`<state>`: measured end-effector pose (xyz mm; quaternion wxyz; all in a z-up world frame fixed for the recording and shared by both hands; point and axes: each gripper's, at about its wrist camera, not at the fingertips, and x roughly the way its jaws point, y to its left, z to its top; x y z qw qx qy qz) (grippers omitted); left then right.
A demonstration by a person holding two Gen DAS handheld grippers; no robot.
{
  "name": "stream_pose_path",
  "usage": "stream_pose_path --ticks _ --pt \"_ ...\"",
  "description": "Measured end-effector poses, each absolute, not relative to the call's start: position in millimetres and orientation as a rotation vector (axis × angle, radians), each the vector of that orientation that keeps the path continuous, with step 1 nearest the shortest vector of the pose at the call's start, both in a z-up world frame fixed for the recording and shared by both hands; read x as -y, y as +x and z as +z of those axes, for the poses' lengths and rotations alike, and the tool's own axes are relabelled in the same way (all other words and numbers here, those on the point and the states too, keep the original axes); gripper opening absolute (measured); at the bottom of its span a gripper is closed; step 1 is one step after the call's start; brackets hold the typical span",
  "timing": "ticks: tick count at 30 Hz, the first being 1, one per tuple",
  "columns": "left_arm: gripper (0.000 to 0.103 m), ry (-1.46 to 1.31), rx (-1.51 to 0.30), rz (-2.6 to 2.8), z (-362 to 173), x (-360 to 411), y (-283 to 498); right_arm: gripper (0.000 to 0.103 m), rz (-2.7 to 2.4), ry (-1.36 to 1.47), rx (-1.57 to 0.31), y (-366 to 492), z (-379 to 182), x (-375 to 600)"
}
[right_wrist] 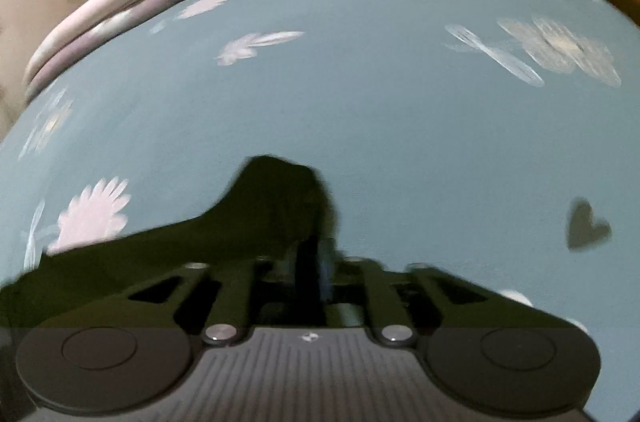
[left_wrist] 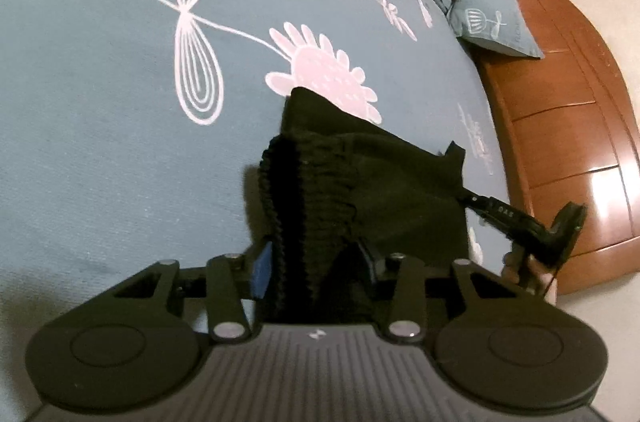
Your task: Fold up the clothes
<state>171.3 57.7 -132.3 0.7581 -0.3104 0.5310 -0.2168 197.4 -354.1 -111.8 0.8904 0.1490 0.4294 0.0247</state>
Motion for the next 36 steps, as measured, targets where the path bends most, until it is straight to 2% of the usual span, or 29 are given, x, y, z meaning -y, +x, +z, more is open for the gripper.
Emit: stream_pose_path --ticks 4,7,9,12,15,18,20,25,27,30,31,32,33,34,36 --pt "0.043 -0.637 -1.121 -0.456 -112.7 -69.7 159.3 0.038 0.056 0.364 -0.819 164.6 -89.9 359.2" --pt "0.052 -0.637 -1.059 -0.487 -93.9 -69.3 153.8 0.047 0.168 0.394 -0.771 134.7 -72.9 343.1" --pt "0.055 -0.649 -1.009 -0.527 -81.4 -63.9 152.6 0.050 0.253 0.388 -0.750 118.5 -69.4 322.8" --pt "0.055 -0.675 -0.974 -0.611 -75.6 -44.5 160.6 0.050 0.325 0.354 -0.752 96.6 -79.3 286.0" --pt "0.055 -0.702 -1.004 -0.641 -93.2 -17.0 178.0 0.050 0.341 0.307 -0.772 73.3 -98.1 257.0" --pt "0.054 -0.674 -1.030 -0.575 -111.5 -14.6 187.3 0.053 0.337 0.268 -0.792 50.3 -113.8 244.9" --pt "0.049 -0.652 -1.046 -0.526 -123.7 -14.1 193.1 0.059 0.369 0.261 -0.812 35.5 -117.1 240.1" --pt "0.049 -0.619 -1.057 -0.503 -106.0 -24.8 185.2 0.059 0.398 0.259 -0.824 25.5 -106.5 247.1" --pt "0.058 -0.575 -1.025 -0.537 -89.2 -19.1 175.9 0.059 0.390 0.278 -0.796 32.3 -95.3 256.3" --pt "0.063 -0.524 -0.998 -0.629 -74.5 -1.5 161.5 0.059 0.334 0.302 -0.717 60.1 -80.7 275.2" --pt "0.063 -0.509 -1.005 -0.660 -73.8 5.8 157.3 0.058 0.308 0.318 -0.697 73.3 -78.1 283.2" --pt "0.063 -0.489 -1.024 -0.671 -78.0 11.2 154.2 0.050 0.283 0.334 -0.676 86.5 -75.6 291.3" --pt "0.063 -0.468 -1.047 -0.676 -83.2 16.2 151.4 0.038 0.269 0.353 -0.670 101.7 -75.7 298.1" --pt "0.063 -0.447 -1.070 -0.682 -88.4 21.2 148.5 0.021 0.261 0.373 -0.673 118.1 -77.5 304.0" --pt "0.063 -0.420 -1.111 -0.662 -101.9 23.3 144.9 0.020 0.247 0.389 -0.688 147.7 -84.9 310.1"
